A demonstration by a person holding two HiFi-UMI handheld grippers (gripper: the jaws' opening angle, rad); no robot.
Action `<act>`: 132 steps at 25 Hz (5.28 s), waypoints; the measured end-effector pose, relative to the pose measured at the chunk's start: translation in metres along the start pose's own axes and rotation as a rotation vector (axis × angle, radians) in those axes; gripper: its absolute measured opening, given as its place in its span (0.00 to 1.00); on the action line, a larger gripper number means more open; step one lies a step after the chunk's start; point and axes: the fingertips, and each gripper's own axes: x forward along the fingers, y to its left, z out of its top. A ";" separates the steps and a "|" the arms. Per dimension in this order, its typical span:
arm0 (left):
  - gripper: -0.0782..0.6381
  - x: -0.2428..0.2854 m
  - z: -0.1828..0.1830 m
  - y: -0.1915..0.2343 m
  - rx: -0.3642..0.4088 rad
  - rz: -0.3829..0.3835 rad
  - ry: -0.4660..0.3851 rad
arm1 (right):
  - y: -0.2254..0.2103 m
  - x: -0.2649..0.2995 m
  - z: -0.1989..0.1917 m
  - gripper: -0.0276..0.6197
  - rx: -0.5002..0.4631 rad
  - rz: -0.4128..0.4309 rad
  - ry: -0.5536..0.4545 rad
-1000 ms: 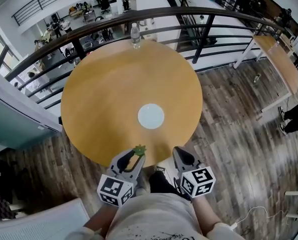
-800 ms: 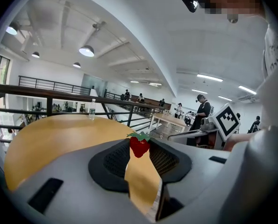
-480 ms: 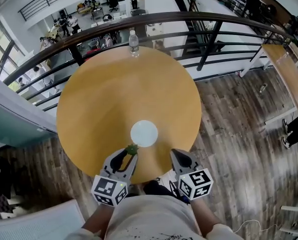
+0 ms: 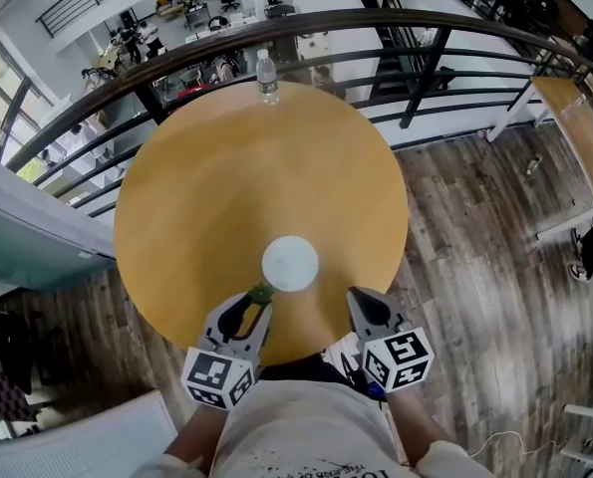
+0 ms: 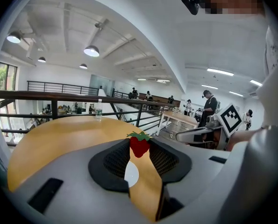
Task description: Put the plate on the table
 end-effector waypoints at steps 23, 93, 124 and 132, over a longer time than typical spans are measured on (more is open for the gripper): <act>0.31 0.047 -0.042 0.037 0.092 -0.099 0.126 | -0.003 0.037 -0.030 0.07 0.036 -0.070 0.056; 0.36 0.220 -0.201 0.070 0.415 -0.183 0.549 | -0.070 0.116 -0.107 0.07 0.166 -0.090 0.149; 0.14 0.061 -0.035 0.030 0.113 -0.165 0.176 | -0.008 0.044 -0.003 0.07 0.014 -0.041 0.032; 0.14 0.036 -0.017 0.028 0.066 -0.139 0.124 | 0.008 0.030 0.012 0.07 -0.014 -0.024 0.024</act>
